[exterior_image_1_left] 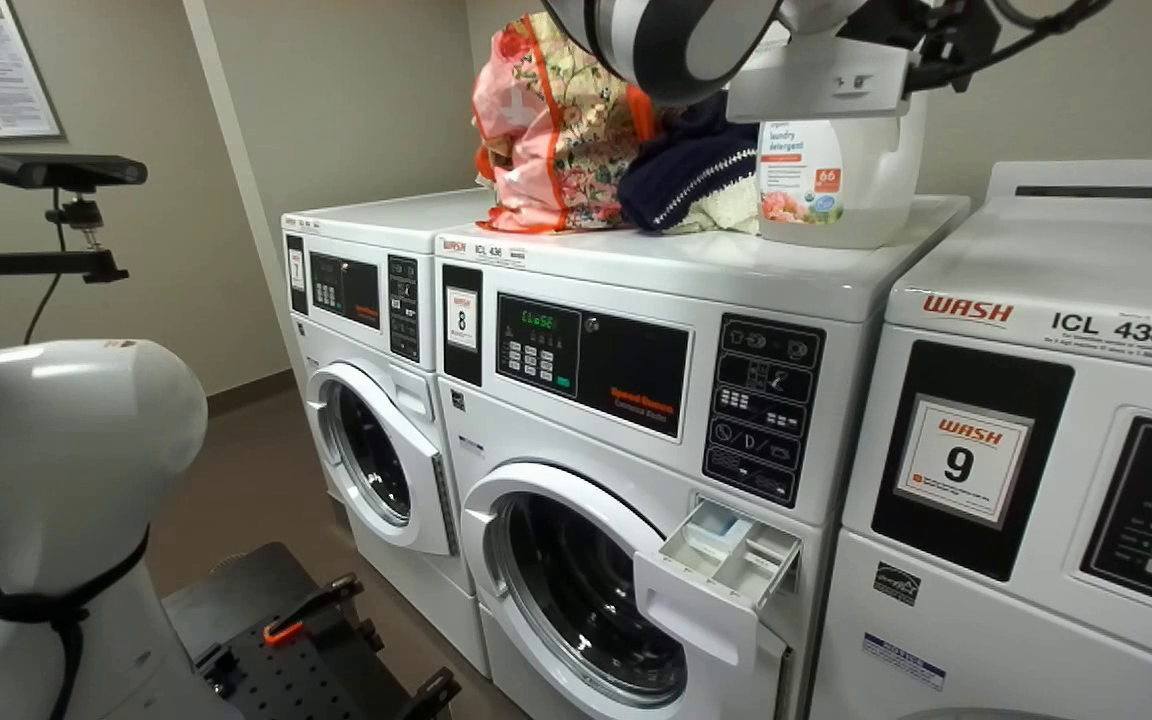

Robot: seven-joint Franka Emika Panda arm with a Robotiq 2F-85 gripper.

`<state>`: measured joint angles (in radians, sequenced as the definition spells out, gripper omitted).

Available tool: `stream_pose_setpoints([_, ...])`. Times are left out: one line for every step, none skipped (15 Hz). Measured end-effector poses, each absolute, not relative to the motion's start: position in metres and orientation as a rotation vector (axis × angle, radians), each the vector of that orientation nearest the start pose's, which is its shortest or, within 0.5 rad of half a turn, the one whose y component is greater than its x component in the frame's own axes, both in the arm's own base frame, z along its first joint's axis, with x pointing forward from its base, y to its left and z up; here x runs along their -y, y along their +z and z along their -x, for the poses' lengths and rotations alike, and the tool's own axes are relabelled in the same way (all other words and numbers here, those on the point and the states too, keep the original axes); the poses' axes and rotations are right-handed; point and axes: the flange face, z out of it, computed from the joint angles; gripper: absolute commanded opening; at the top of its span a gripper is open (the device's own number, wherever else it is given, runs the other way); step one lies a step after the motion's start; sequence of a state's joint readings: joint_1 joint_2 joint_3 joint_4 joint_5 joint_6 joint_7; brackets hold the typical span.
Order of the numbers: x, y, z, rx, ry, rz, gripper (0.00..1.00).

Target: Move the bottle to the left on the washing machine

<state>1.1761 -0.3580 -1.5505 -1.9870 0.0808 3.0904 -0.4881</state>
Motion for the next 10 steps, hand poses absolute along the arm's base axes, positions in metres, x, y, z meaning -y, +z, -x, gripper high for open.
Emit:
stream_pose_setpoints([0.314, 0.584, -0.526, -0.249, -1.745, 2.719, 1.00])
stream_pose_setpoints([0.316, 0.584, -0.530, -0.242, -1.740, 2.709, 1.00])
stream_pose_setpoints([0.317, 0.584, -0.534, -0.231, -1.735, 2.702, 1.00])
stream_pose_setpoints([0.318, 0.584, -0.538, -0.223, -1.729, 2.693, 1.00])
stream_pose_setpoints([0.319, 0.583, -0.543, -0.216, -1.723, 2.686, 1.00])
stream_pose_setpoints([0.319, 0.584, -0.547, -0.187, -1.722, 2.692, 1.00])
stream_pose_setpoints([0.319, 0.584, -0.552, -0.160, -1.721, 2.697, 1.00])
stream_pose_setpoints([0.319, 0.583, -0.556, -0.136, -1.718, 2.699, 1.00])
stream_pose_setpoints([0.319, 0.582, -0.561, -0.112, -1.716, 2.700, 1.00])
stream_pose_setpoints([0.321, 0.581, -0.565, -0.094, -1.714, 2.699, 1.00])
